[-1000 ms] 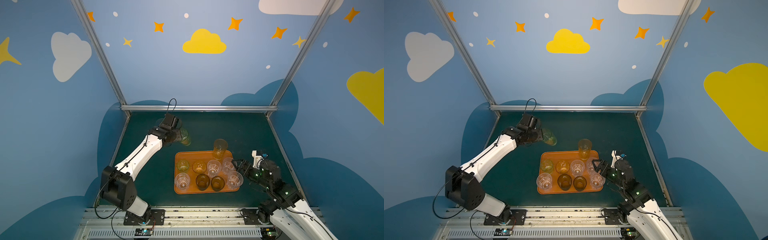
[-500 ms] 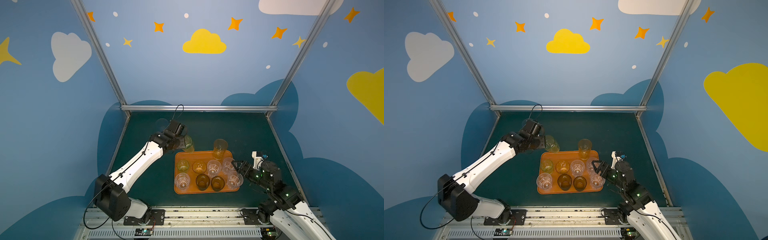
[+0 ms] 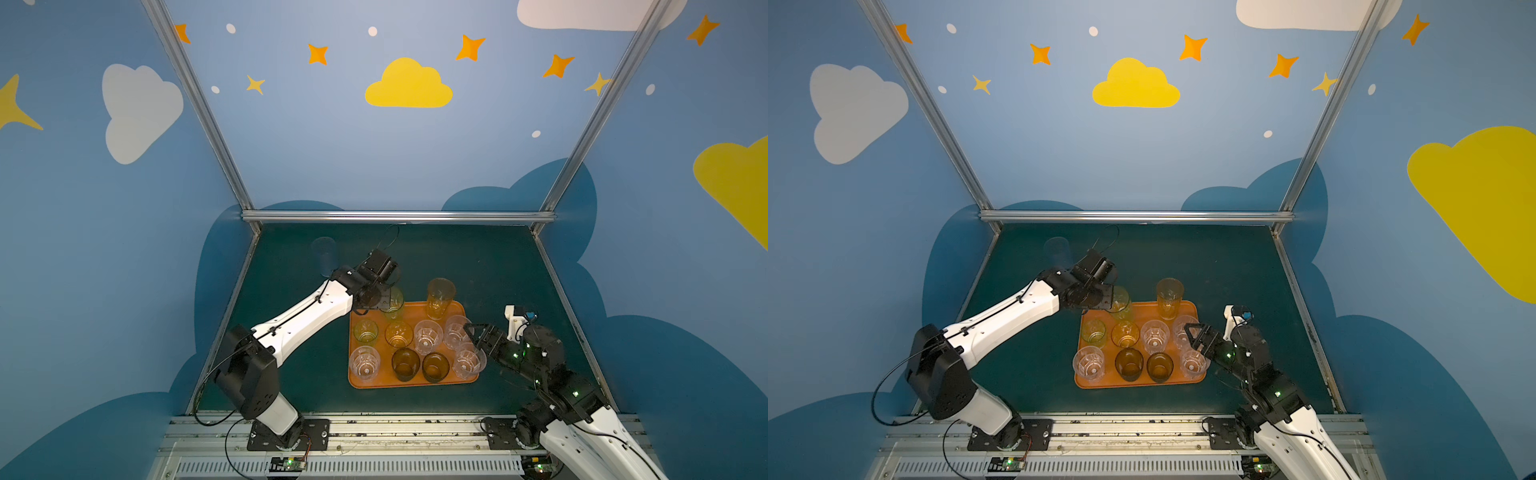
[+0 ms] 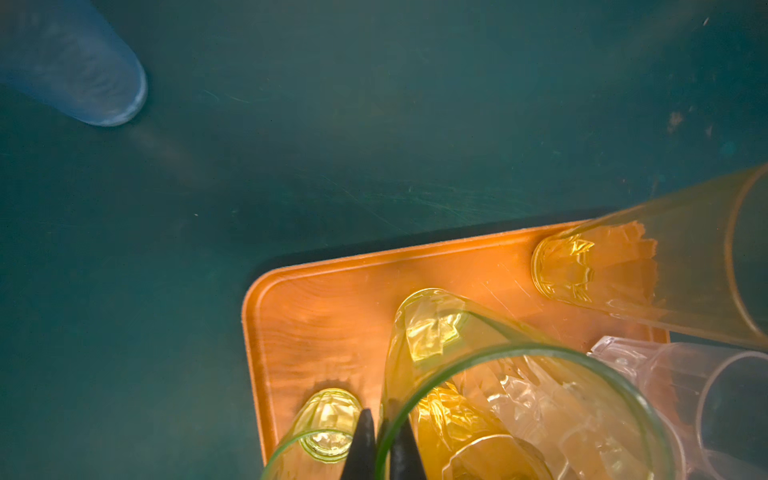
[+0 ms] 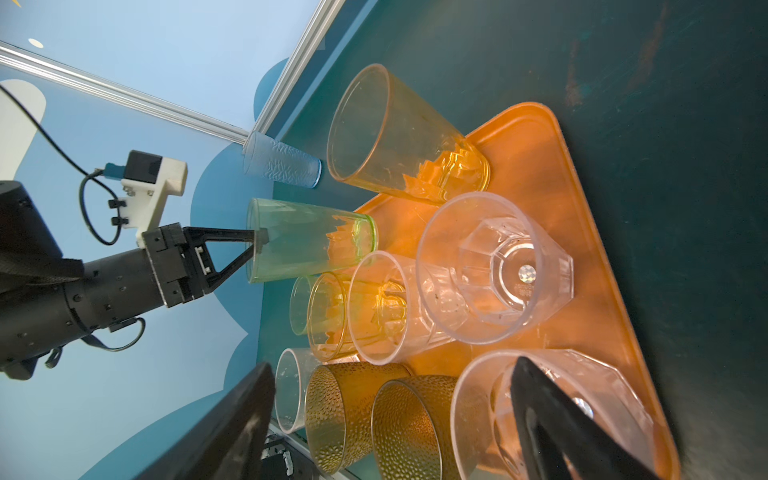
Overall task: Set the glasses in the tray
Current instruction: 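Lower the yellow-green glass onto the tray and open the left gripper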
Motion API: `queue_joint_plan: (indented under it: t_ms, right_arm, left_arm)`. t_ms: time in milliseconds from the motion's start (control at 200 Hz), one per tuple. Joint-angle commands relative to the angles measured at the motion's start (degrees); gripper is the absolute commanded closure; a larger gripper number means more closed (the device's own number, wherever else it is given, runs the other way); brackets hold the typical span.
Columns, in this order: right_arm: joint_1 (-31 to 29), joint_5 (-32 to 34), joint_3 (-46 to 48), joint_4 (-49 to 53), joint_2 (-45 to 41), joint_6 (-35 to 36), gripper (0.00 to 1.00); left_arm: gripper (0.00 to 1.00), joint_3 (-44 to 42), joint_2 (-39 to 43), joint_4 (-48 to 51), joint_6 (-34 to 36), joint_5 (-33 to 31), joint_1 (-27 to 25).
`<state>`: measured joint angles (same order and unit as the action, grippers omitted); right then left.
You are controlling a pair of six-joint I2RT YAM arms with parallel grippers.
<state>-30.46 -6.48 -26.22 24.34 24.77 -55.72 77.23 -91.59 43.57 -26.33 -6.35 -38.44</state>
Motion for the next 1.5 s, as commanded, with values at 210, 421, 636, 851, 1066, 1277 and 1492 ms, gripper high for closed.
queue_joint_plan:
  t_ms: [210, 421, 636, 851, 1066, 1277, 1492]
  right_arm:
    - [0.22, 1.73, 0.77, 2.1, -1.74, 0.0, 0.12]
    - [0.22, 2.17, 0.95, 2.33, -1.97, 0.09, 0.12]
    - [0.22, 2.21, 1.08, 2.58, -2.0, 0.09, 0.13]
    - [0.27, 2.57, 1.13, 3.13, -2.31, 0.18, 0.12]
    - [0.31, 2.77, 1.25, 3.69, -3.04, 0.35, 0.12]
    - [0.33, 2.96, 1.25, 4.2, -3.33, 0.46, 0.13]
    - [0.35, 3.05, 1.25, 4.31, -3.33, 0.44, 0.12]
  left_arm:
    - [0.96, 4.89, -4.41, 0.19, 0.81, 1.42, -0.74]
    - [0.96, 7.15, -6.9, 1.15, 0.95, 0.9, -1.86]
    - [0.96, 9.22, -9.07, 2.02, 1.32, 0.73, -2.6]
    - [0.89, 10.89, -10.45, 2.65, 1.38, 0.38, -2.95]
    - [0.84, 11.89, -11.21, 3.1, 1.76, -0.26, -2.96]
    - [0.74, 12.69, -10.92, 3.33, 2.07, -0.76, -2.96]
    - [0.58, 12.29, -9.25, 2.22, 2.58, -1.69, -3.09]
